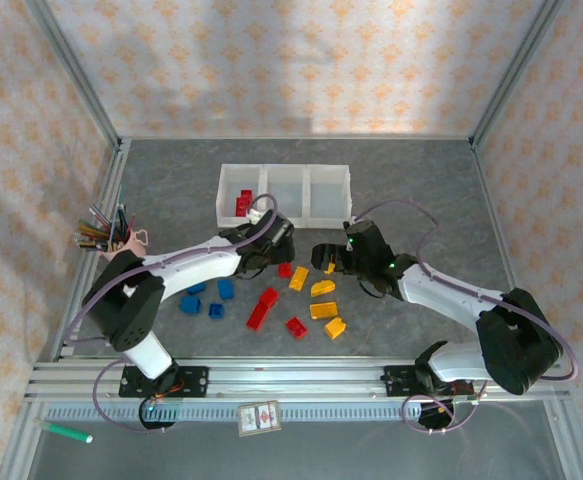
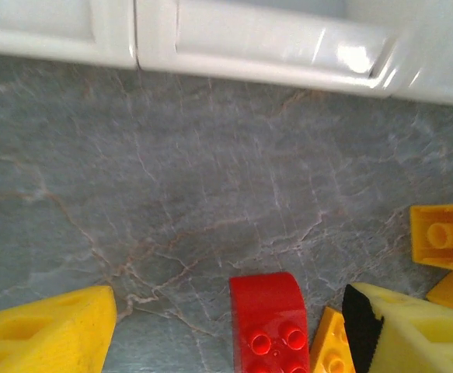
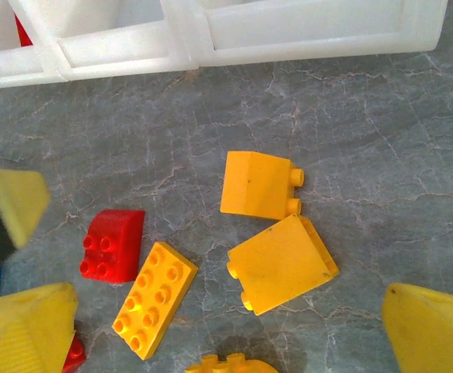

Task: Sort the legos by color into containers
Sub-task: Pick up the lego from the center of the table.

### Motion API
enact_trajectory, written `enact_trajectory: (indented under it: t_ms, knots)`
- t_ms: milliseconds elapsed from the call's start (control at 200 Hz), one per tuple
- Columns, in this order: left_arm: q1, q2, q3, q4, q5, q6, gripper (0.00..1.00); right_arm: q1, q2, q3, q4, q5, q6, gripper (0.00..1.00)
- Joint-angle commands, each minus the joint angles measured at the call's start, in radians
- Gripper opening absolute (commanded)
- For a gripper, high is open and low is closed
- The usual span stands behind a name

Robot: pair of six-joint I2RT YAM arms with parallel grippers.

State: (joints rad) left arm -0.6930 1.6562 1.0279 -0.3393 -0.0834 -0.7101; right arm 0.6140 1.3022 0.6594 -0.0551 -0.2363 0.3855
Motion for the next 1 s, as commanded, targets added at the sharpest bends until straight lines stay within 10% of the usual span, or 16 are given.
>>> enact_trajectory:
  t_ms: [0, 636, 996]
  knots:
    - [-0.024, 0.055, 0.024, 0.036, 0.017, -0.032, 0.79, -0.008, -0.002, -0.012, 0.020, 0.005, -0.025, 1.00]
    - [-0.059, 0.146, -0.001, 0.031, 0.020, -0.019, 0.63, -0.017, -0.015, -0.019, 0.009, 0.015, -0.020, 1.00]
    - [-0.059, 0.117, -0.028, 0.027, -0.010, -0.012, 0.34, -0.018, -0.001, 0.007, 0.000, 0.002, -0.024, 1.00]
